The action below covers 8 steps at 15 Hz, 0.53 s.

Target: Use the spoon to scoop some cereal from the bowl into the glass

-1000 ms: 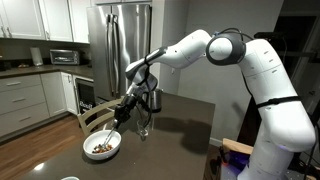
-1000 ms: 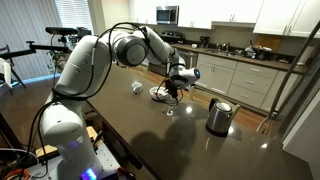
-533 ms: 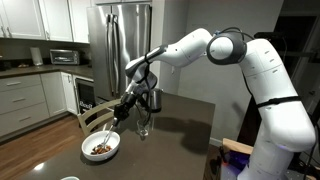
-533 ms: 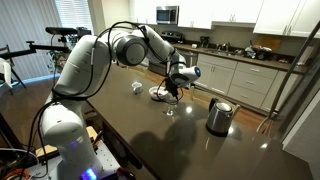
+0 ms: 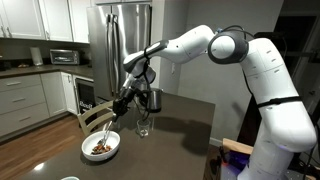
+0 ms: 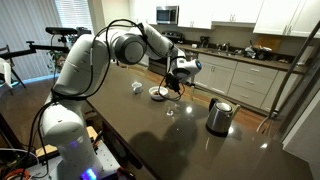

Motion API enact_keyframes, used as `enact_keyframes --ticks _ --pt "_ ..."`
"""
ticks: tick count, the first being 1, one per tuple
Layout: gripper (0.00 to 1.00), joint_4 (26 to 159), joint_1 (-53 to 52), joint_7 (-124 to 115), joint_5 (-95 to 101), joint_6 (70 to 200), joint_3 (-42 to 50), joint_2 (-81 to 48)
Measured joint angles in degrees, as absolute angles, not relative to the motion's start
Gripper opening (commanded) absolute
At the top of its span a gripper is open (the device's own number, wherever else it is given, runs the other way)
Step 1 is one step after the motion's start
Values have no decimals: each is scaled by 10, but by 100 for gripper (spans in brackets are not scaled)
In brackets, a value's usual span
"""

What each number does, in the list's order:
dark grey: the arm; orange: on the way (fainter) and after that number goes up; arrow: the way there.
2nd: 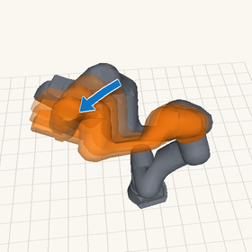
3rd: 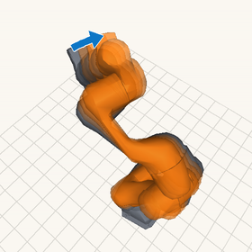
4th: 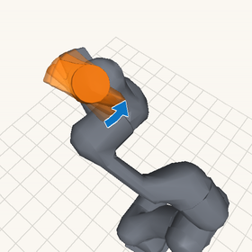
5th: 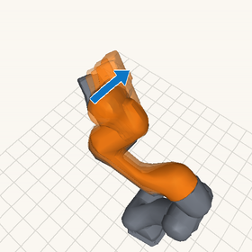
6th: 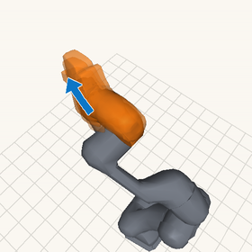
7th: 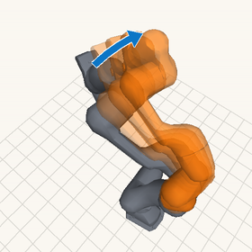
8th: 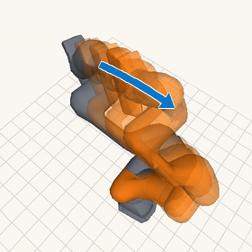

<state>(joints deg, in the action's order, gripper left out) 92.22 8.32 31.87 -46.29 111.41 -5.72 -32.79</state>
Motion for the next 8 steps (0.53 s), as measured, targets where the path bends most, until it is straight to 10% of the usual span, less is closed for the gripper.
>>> enact_keyframes --ticks 8 --pt "1 834 64 298 -375 1065 -57 -367"
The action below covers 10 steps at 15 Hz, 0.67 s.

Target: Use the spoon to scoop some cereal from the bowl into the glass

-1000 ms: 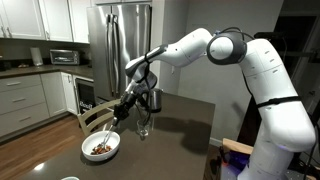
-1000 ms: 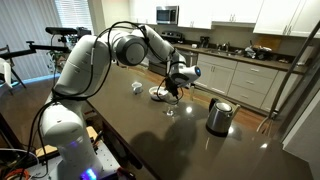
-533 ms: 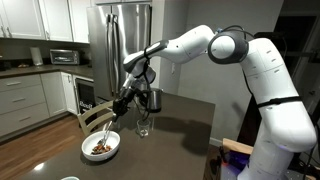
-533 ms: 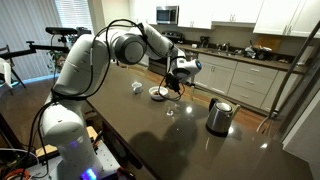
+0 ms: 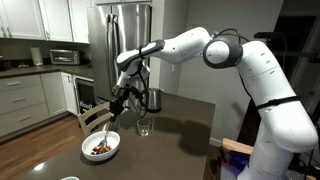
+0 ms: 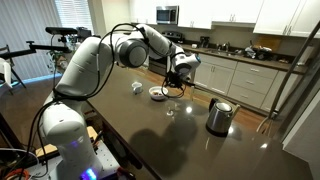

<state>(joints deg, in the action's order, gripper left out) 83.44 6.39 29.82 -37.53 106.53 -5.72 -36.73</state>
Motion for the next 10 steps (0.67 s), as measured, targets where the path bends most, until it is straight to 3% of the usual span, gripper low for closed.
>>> enact_keyframes --ticks 10 --pt "1 759 54 264 -259 1064 -66 -398"
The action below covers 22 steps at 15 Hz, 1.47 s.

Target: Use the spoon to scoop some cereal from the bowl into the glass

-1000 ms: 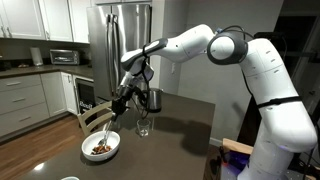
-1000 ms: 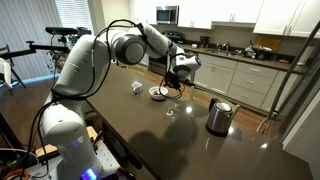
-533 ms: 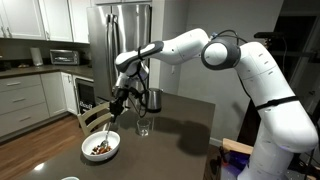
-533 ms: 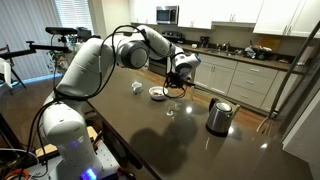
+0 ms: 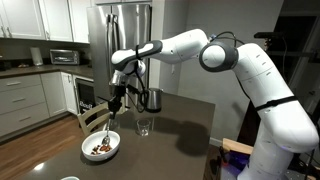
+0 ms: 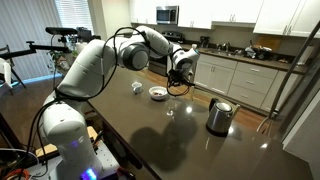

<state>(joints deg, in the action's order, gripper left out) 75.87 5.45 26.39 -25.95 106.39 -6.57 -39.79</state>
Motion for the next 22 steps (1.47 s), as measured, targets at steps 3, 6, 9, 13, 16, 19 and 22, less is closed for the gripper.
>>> enact_keyframes --ticks 3,6,9,13,16,19,22 --pt "1 744 52 264 -240 1063 -67 -398" --pt "1 730 49 264 -222 1062 -67 -397" --pt "1 721 44 264 -204 1062 -68 -392" --pt "1 717 34 264 -174 1062 -68 -382" --pt "1 717 25 264 -149 1063 -68 -380" --pt "1 719 18 264 -132 1063 -68 -381" --pt "1 723 17 264 -131 1064 -68 -383"
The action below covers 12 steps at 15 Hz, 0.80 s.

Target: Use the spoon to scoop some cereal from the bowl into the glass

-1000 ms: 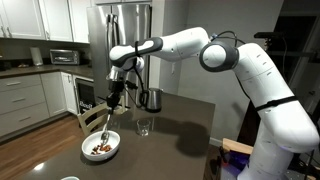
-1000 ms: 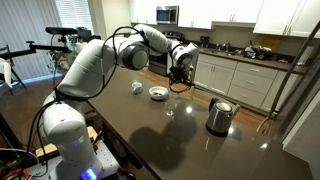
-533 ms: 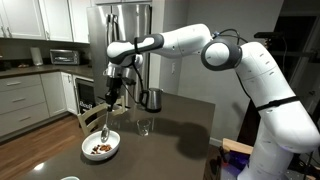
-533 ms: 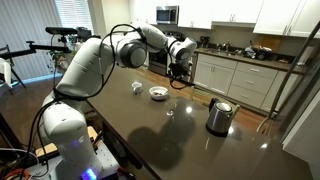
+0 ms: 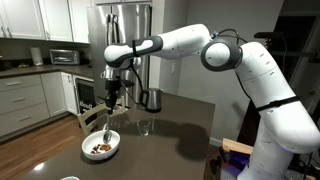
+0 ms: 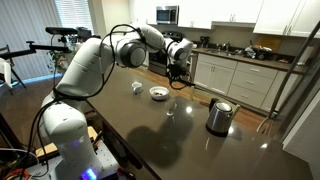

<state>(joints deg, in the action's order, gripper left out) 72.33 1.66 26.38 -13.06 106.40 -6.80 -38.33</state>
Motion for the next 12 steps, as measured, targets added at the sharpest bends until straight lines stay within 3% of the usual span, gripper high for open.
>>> enact_keyframes --ticks 12 --pt "1 740 55 270 -221 1064 -94 -408"
